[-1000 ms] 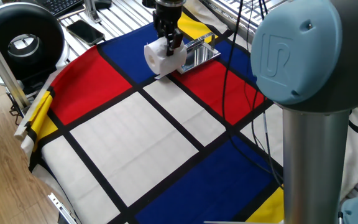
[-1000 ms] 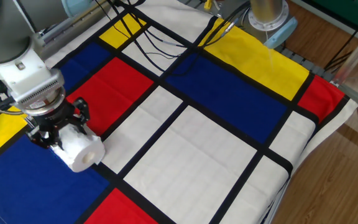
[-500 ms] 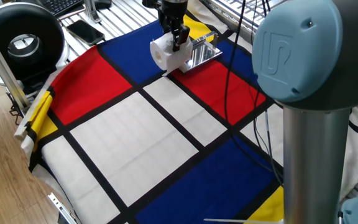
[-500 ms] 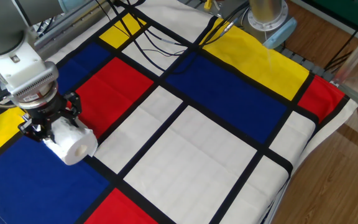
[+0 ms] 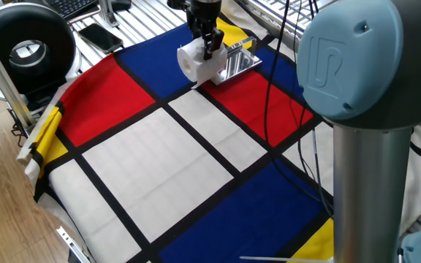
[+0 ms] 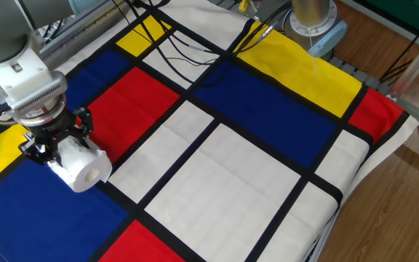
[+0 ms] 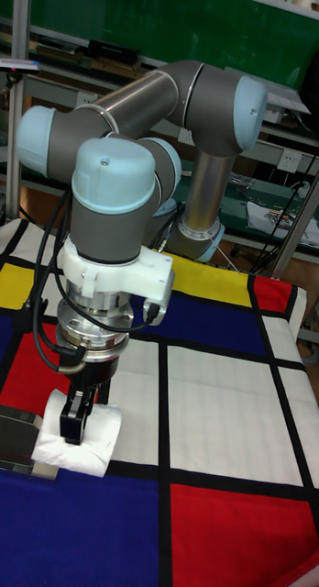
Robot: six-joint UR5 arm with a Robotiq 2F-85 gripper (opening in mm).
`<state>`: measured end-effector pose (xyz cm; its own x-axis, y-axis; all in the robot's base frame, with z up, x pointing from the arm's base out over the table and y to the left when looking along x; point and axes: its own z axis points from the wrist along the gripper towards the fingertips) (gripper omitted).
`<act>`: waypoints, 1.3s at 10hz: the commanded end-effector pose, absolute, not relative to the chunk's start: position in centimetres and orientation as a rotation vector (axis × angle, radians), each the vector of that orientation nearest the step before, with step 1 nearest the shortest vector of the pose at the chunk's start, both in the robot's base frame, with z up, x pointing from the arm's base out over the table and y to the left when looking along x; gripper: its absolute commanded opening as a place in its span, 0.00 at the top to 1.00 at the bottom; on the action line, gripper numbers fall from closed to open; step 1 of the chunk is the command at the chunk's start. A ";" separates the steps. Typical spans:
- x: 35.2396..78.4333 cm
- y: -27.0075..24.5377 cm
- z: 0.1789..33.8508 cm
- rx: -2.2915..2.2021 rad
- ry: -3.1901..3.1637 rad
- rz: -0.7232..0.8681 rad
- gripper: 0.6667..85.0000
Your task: Take the roll of paper down from the shelf
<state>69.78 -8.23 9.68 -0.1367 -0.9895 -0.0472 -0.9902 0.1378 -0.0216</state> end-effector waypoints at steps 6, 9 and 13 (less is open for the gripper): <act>69.5 -5.7 9.5 -1.962 2.350 0.088 1.00; 69.0 -1.8 9.0 -1.865 2.397 0.094 1.00; 69.7 -0.9 9.7 -1.866 2.400 0.037 1.00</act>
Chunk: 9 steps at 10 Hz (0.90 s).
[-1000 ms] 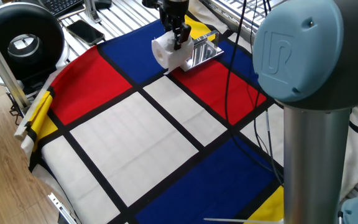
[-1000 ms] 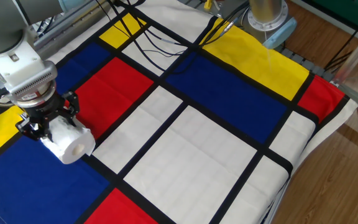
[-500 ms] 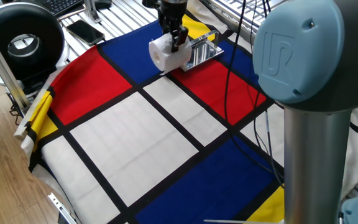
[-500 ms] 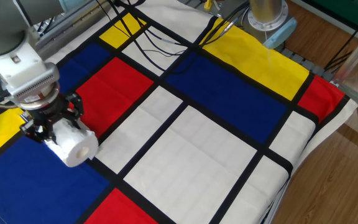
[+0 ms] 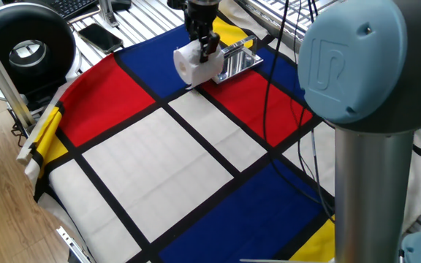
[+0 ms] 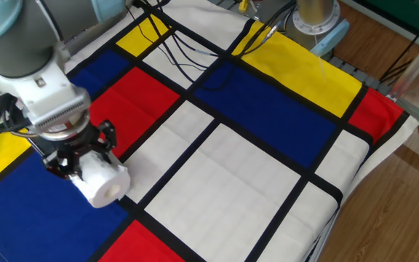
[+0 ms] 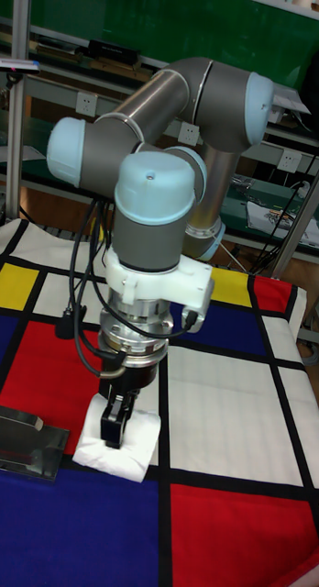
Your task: Take the roll of paper down from the shelf
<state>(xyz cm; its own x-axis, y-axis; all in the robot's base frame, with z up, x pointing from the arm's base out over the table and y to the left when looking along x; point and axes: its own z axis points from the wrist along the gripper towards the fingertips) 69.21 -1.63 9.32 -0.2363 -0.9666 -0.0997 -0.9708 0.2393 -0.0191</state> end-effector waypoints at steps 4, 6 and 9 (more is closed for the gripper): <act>68.8 -1.0 9.7 -2.000 2.330 0.059 1.00; 69.0 -0.1 9.7 -1.968 2.320 0.092 1.00; 68.7 3.5 8.9 -1.914 2.351 0.100 1.00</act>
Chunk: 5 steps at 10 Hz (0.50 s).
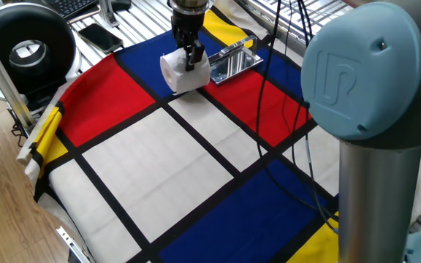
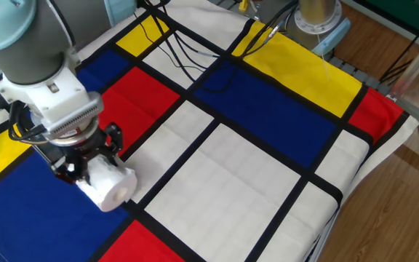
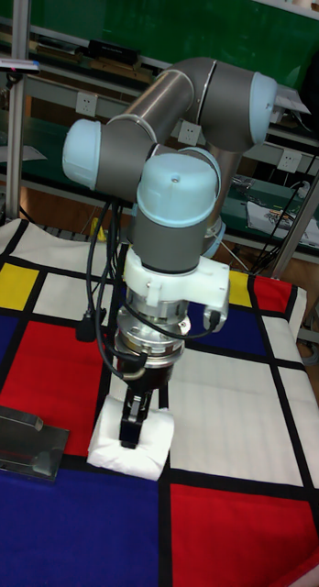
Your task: Take the roll of paper down from the shelf
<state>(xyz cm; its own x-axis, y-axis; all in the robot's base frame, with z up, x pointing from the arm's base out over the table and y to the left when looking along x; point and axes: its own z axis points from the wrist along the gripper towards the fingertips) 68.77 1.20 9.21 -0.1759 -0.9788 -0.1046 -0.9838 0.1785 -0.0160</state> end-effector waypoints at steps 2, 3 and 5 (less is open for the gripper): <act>69.4 4.9 8.1 -1.872 2.372 0.058 0.87; 70.5 5.2 8.2 -1.897 2.315 0.019 0.70; 69.4 5.1 8.2 -1.934 2.336 0.054 0.16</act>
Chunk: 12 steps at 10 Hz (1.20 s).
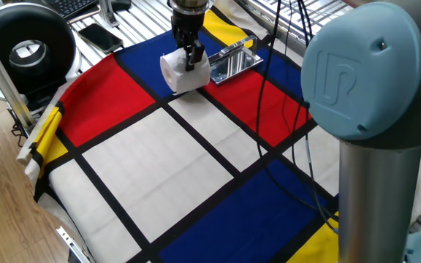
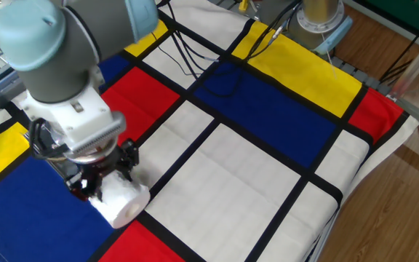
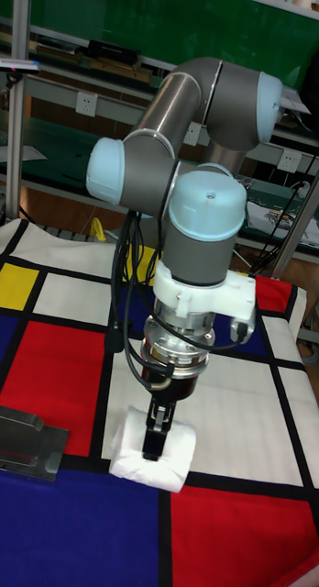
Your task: Take the roll of paper down from the shelf
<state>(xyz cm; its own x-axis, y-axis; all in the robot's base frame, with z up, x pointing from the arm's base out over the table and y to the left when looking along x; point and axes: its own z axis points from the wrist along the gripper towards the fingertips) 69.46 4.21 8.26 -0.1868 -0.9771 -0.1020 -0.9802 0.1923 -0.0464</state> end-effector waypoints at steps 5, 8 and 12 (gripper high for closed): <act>68.6 3.8 8.1 -1.992 2.360 0.026 0.10; 68.0 3.1 8.1 -2.078 2.330 0.015 0.16; 68.1 3.0 8.1 -2.079 2.328 0.009 0.16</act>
<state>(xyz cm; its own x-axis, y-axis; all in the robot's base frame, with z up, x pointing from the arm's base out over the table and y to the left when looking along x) 68.12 3.01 7.94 -0.1135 -0.9934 -0.0144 -0.9934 0.1137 -0.0120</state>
